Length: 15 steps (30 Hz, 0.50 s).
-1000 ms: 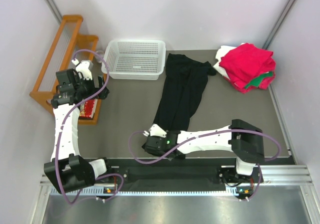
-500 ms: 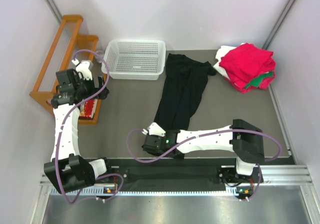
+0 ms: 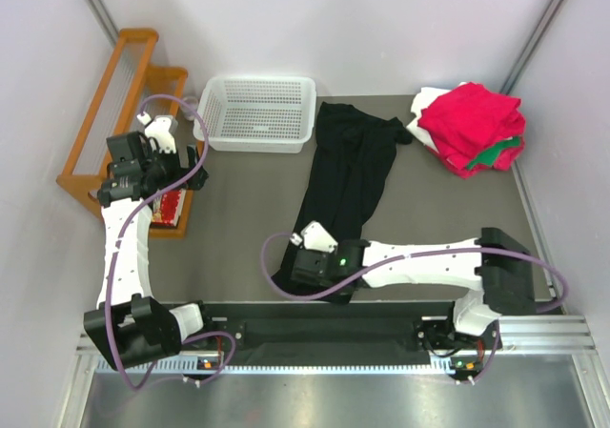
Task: Fold and stack the t-shirts
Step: Fold the tshirt
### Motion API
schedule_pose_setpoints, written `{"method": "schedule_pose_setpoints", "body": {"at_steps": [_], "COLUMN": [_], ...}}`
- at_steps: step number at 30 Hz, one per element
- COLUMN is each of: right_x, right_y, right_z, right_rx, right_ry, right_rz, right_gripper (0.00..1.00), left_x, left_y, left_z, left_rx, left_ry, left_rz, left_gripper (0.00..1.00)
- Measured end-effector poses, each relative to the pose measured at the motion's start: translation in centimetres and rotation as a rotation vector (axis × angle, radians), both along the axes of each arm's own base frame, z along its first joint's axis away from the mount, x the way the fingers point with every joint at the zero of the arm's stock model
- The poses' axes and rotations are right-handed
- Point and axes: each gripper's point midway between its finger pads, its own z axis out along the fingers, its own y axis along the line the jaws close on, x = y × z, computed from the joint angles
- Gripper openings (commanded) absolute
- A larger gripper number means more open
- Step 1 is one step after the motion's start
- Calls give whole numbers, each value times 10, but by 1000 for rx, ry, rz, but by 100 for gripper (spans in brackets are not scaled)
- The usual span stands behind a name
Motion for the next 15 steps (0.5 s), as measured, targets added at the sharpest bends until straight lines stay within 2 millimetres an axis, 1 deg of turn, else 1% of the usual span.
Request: {"method": "schedule_pose_setpoints", "body": {"at_steps": [5, 8, 12, 14, 15], "right_x": [14, 19, 23, 23, 23], "right_y": [-14, -18, -11, -9, -9], "right_z": [24, 31, 39, 40, 40], "right_rx": [63, 70, 89, 97, 97], "right_ry": [-24, -33, -41, -42, -38], "right_rz": [-61, -77, -74, -71, -70], "right_gripper": [10, 9, 9, 13, 18], "left_x": [0, 0, 0, 0, 0], "left_y": [0, 0, 0, 0, 0], "left_z": [0, 0, 0, 0, 0], "left_rx": [-1, -1, -1, 0, 1], "left_ry": [0, 0, 1, 1, 1], "left_rz": [0, 0, 0, 0, 0], "left_gripper": [98, 98, 99, 99, 99]}}
